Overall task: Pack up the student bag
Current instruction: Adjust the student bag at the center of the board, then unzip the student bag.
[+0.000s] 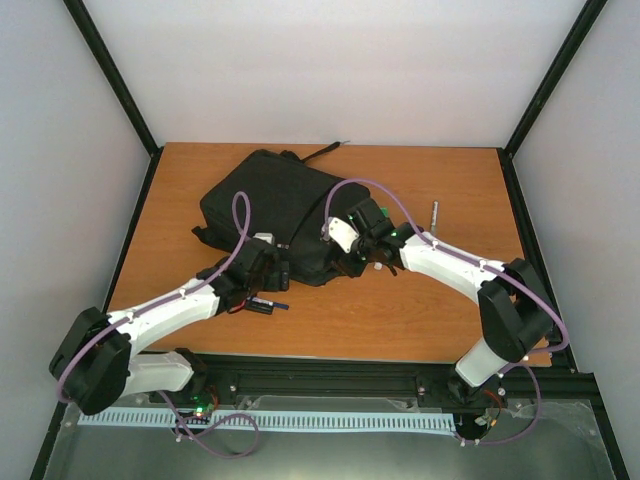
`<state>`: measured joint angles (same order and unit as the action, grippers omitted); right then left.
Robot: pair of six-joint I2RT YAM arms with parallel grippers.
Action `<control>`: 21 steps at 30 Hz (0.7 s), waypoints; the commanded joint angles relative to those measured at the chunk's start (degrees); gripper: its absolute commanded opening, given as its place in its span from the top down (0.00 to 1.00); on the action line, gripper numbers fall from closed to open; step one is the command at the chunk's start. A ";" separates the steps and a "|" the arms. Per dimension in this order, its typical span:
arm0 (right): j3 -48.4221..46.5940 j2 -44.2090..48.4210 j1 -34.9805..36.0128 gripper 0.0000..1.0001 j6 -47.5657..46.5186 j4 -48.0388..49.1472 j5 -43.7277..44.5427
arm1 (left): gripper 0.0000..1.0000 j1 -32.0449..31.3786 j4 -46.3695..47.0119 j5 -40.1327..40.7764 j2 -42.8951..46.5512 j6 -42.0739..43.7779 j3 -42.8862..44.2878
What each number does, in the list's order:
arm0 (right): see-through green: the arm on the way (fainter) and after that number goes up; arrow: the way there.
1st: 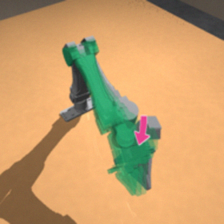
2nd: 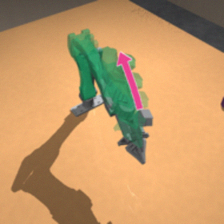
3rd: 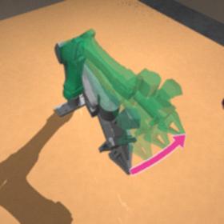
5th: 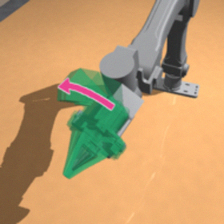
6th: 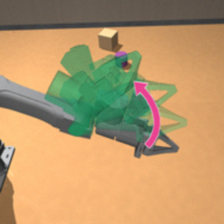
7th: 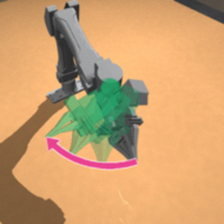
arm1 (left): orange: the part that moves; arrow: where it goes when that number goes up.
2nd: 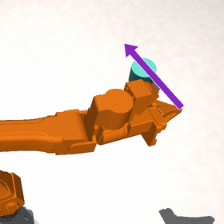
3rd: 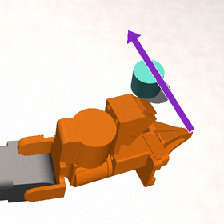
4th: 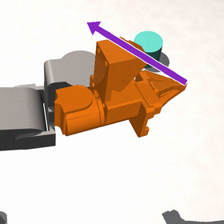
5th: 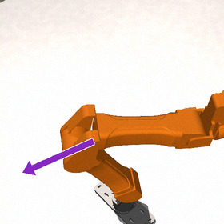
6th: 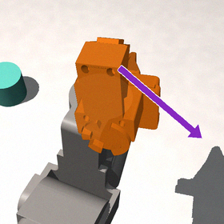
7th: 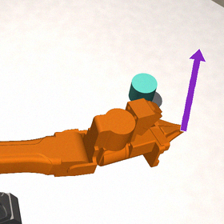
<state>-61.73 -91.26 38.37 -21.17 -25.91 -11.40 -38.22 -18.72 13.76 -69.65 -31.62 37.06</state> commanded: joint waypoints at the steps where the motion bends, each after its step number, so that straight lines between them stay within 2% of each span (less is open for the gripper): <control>1: 0.82 2.29 -0.49 0.43 -0.01 0.93 -0.92 | 0.16 0.98 7.34 -3.21 0.73 0.56 -3.48; 4: 1.03 2.58 -0.71 0.44 -0.09 0.87 -1.21 | 0.23 1.22 9.90 -4.31 -0.21 1.17 -4.63; 11: 1.18 2.49 -1.17 0.44 -0.06 0.84 -2.15 | 0.25 2.10 13.79 -5.25 -3.49 3.33 -6.25; 21: 1.21 1.64 -1.49 0.45 -0.26 0.78 -2.67 | 0.37 3.68 17.44 -8.07 -5.86 8.14 -5.59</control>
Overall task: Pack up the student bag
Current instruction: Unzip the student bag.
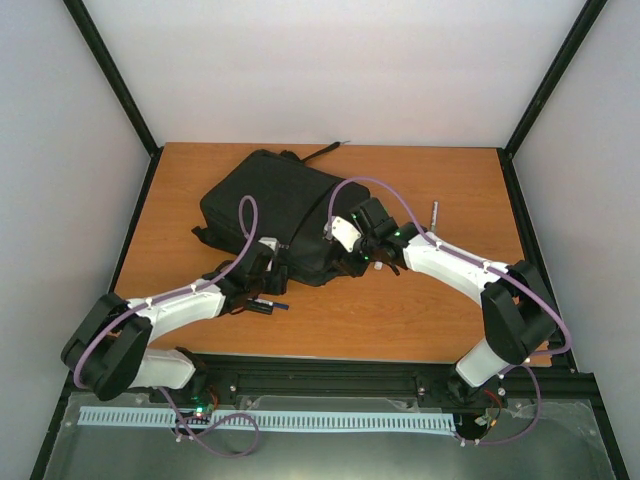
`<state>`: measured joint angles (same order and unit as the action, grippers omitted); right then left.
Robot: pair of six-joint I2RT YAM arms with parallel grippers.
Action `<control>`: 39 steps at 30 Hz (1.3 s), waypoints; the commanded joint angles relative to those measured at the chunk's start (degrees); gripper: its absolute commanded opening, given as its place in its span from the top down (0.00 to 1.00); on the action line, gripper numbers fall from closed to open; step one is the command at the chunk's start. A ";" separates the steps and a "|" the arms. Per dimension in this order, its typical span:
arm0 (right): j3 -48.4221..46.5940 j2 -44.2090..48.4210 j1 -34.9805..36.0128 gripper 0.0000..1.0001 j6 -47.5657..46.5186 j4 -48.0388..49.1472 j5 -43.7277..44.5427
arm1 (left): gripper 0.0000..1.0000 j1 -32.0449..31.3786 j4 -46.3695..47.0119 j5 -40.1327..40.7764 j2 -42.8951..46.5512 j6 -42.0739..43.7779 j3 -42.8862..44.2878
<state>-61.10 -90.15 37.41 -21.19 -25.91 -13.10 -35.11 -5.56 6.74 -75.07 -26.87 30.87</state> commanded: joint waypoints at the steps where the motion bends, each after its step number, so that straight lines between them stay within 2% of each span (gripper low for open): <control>1: 0.55 0.32 -0.58 0.46 -0.29 0.75 -1.04 | 0.37 0.57 4.73 -1.46 -0.98 3.97 0.64; 5: 0.24 -0.19 -0.67 0.48 -0.29 0.42 -1.42 | 0.36 0.70 5.47 -2.01 -3.58 5.03 1.57; 10: 0.40 -0.20 -0.83 0.48 -0.24 0.34 -1.57 | 0.26 2.97 5.30 -3.47 -7.22 4.21 3.15; 13: 0.41 -0.20 -1.09 0.48 -0.23 0.34 -1.66 | 0.26 3.38 5.68 -4.34 -8.61 4.94 3.53; 19: 0.46 -0.11 -1.80 0.49 -0.25 0.27 -2.23 | 0.42 3.39 7.89 -8.47 -4.26 5.73 1.49; 25: 0.28 -0.42 -1.99 0.49 -0.23 0.09 -2.87 | 0.51 3.40 7.76 -11.24 -0.18 5.24 0.09; 39: 0.33 -0.42 -2.25 0.49 -0.25 -0.07 -2.89 | 0.62 3.39 6.19 -11.22 -0.25 3.33 0.68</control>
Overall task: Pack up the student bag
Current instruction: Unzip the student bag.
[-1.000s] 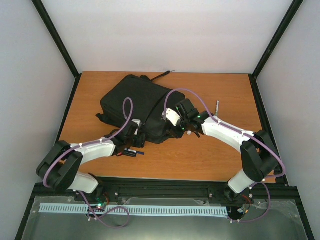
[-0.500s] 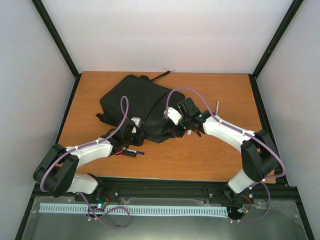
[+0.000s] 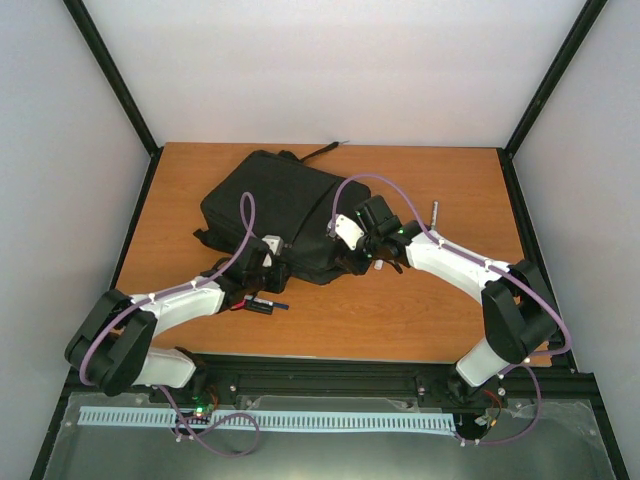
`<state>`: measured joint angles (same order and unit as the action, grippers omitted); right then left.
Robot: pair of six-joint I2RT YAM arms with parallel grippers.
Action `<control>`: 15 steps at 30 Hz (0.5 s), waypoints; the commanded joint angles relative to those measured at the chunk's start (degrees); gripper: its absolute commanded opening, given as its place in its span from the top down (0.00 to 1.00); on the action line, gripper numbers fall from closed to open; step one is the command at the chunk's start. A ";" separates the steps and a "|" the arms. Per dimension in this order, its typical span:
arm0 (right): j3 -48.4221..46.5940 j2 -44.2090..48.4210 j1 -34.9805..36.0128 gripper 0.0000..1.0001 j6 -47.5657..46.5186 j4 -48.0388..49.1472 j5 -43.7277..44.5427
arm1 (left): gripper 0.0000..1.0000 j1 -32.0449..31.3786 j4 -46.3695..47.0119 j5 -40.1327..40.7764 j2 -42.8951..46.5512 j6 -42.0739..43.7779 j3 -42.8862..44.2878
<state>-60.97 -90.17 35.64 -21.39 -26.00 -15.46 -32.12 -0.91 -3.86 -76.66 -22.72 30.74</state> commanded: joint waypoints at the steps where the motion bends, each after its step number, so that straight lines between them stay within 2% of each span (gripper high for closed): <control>1: 0.10 -0.43 -0.57 0.49 0.03 -0.01 -0.53 | 0.65 0.39 1.44 -0.62 1.65 -0.83 0.69; 6: 0.10 -0.43 -0.56 0.49 0.09 -0.10 -0.71 | 0.70 0.40 0.95 -0.12 3.56 -1.83 -0.27; 8: 0.11 -0.44 -0.57 0.49 0.07 -0.10 -0.73 | 0.76 0.39 1.13 -0.09 3.80 -1.80 -0.57; 12: 0.13 -0.56 -0.66 0.49 0.03 -0.14 -0.67 | 0.82 0.39 0.97 0.68 2.73 -1.56 -0.06; 15: 0.07 -0.61 -0.66 0.49 0.07 -0.26 -0.62 | 0.82 0.39 0.64 1.74 1.75 -1.91 0.40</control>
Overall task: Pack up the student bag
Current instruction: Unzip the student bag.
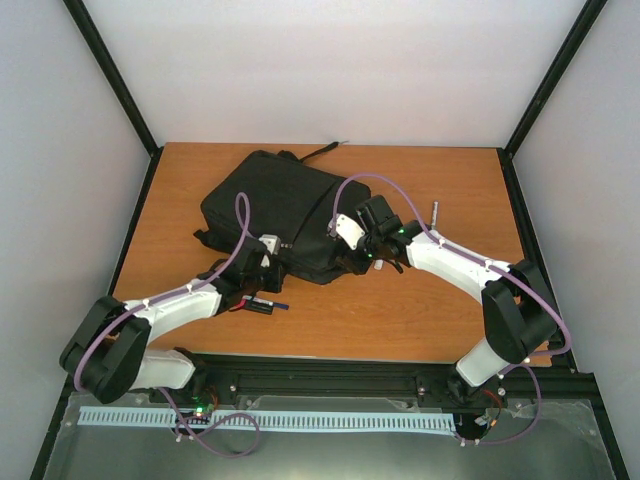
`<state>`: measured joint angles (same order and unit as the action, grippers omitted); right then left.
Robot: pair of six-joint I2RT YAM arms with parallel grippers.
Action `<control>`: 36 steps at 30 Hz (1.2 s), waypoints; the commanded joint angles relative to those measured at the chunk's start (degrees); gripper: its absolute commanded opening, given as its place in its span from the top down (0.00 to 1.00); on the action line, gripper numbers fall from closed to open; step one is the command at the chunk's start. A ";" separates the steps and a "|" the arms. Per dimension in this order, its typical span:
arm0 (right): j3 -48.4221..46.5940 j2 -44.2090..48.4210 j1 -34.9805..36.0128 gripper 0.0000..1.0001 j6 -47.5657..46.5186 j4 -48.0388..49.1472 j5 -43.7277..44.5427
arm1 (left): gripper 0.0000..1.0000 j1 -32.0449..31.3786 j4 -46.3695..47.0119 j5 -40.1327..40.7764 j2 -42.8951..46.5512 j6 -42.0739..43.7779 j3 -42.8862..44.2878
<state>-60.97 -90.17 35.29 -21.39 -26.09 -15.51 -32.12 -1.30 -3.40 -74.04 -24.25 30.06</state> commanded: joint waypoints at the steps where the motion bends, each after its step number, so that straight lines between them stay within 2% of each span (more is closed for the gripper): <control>1: 0.07 -0.70 -0.31 0.49 0.04 -0.19 -0.62 | 0.82 0.43 0.90 1.76 -1.25 -0.56 1.20; 7: -0.01 -0.94 -0.40 0.49 0.03 -0.28 -0.67 | 0.83 0.39 1.25 2.18 -2.88 -0.75 1.27; 15: -0.01 -1.23 -0.48 0.49 0.01 -0.34 -0.79 | 0.99 0.39 -1.54 4.65 -2.77 -2.62 0.96; 26: -0.80 -4.96 -0.51 0.49 0.51 -0.97 -3.56 | 0.99 0.31 -5.53 -0.73 -0.19 -3.23 -0.06; 29: -1.80 -8.02 -0.40 0.55 0.81 -1.79 -5.43 | 0.99 0.02 -4.67 -2.30 -1.14 -3.72 0.09; 36: -2.27 -10.87 -0.31 0.56 1.51 -1.98 -7.04 | 0.99 -3.95 -3.20 -2.93 -5.66 -4.66 3.41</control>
<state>-61.60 -100.73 34.96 -20.69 -27.68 -20.36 -33.43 -5.43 -4.34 -77.21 -27.64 30.52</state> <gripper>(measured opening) 0.439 0.012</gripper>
